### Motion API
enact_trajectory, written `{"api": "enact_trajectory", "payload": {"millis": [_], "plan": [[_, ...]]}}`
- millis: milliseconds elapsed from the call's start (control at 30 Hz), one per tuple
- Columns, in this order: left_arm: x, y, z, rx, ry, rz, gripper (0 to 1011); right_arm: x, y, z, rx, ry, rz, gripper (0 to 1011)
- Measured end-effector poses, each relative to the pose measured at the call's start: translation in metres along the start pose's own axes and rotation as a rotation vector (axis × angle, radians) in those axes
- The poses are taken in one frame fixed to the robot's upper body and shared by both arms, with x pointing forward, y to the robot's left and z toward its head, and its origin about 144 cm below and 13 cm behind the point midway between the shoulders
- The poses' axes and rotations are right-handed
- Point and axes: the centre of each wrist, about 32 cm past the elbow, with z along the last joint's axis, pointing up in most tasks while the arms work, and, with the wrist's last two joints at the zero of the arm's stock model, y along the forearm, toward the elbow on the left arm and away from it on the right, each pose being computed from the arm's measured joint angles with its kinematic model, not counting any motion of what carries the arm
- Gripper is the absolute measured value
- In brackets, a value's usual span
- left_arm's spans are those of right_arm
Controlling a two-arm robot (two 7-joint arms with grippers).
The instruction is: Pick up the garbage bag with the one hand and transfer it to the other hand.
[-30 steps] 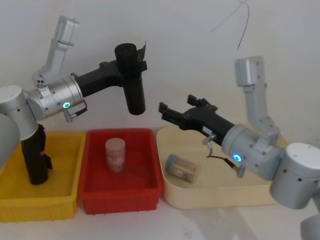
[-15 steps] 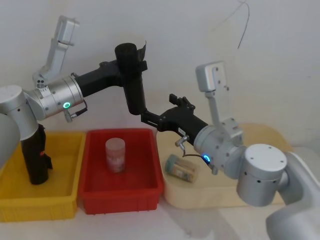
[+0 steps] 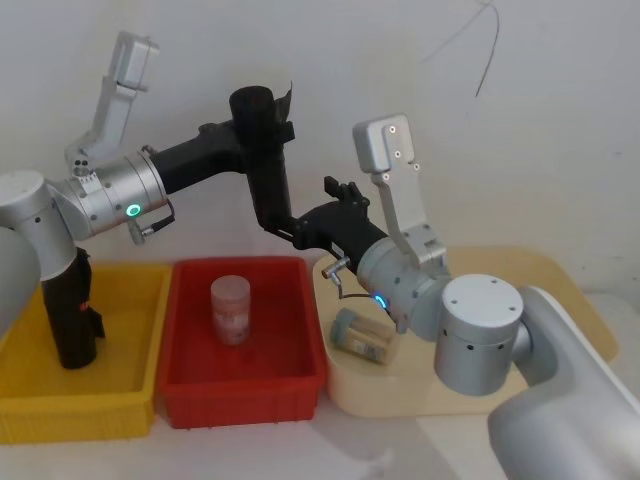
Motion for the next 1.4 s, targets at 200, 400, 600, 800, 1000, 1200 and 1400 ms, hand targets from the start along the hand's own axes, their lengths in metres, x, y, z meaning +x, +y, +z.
{"api": "enact_trajectory", "payload": {"millis": [200, 400, 600, 800, 1000, 1200, 1400], "plan": [[0.000, 0.000, 0.000, 0.000, 0.000, 0.000, 476, -0.006, 0.010, 0.006, -0.007, 0.008, -0.004, 1000], [0.000, 0.000, 0.000, 0.000, 0.000, 0.000, 476, -0.010, 0.016, 0.012, -0.013, 0.016, -0.002, 1000], [0.000, 0.000, 0.000, 0.000, 0.000, 0.000, 476, -0.014, 0.024, 0.016, -0.019, 0.018, -0.003, 1000], [0.000, 0.000, 0.000, 0.000, 0.000, 0.000, 476, -0.018, 0.033, 0.015, -0.024, 0.000, -0.013, 1000], [0.000, 0.000, 0.000, 0.000, 0.000, 0.000, 476, -0.021, 0.042, 0.013, -0.023, -0.020, -0.020, 1000], [0.000, 0.000, 0.000, 0.000, 0.000, 0.000, 476, -0.025, 0.049, 0.012, -0.021, -0.027, -0.023, 1000], [0.000, 0.000, 0.000, 0.000, 0.000, 0.000, 476, -0.028, 0.054, 0.012, -0.021, -0.028, -0.025, 1000]]}}
